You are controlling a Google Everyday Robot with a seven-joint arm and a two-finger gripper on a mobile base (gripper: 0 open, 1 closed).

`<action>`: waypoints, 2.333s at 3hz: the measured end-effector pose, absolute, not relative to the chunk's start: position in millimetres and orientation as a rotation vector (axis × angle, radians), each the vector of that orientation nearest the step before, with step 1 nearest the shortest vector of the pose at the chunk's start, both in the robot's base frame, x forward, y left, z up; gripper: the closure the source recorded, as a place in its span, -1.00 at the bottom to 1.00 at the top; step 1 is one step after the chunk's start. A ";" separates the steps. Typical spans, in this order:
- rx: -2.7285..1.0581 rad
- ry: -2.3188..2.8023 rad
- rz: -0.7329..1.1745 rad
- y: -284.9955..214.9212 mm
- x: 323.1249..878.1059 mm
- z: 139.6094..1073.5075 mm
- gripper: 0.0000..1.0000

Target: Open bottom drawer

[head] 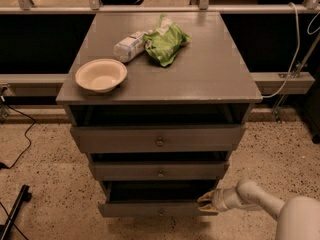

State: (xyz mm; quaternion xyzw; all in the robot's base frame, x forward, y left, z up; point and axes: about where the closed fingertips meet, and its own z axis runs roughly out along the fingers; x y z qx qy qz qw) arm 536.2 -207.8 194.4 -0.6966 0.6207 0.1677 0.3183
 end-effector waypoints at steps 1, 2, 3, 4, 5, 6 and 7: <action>-1.833 1.633 0.441 -207.8 536.2 194.3 -0.91; -1.833 1.632 0.444 -206.5 535.6 193.6 -1.00; -1.865 1.649 0.453 -205.4 534.2 184.8 -1.00; -1.898 1.678 0.476 -207.8 528.6 175.5 -0.63; -1.923 1.702 0.505 -210.3 520.6 166.7 -0.17; -1.916 1.705 0.554 -209.5 509.1 164.9 0.29; -1.888 1.687 0.621 -204.7 494.8 170.5 0.38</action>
Offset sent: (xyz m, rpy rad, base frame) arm 0.0000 0.0000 0.0000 0.0000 0.0000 0.0000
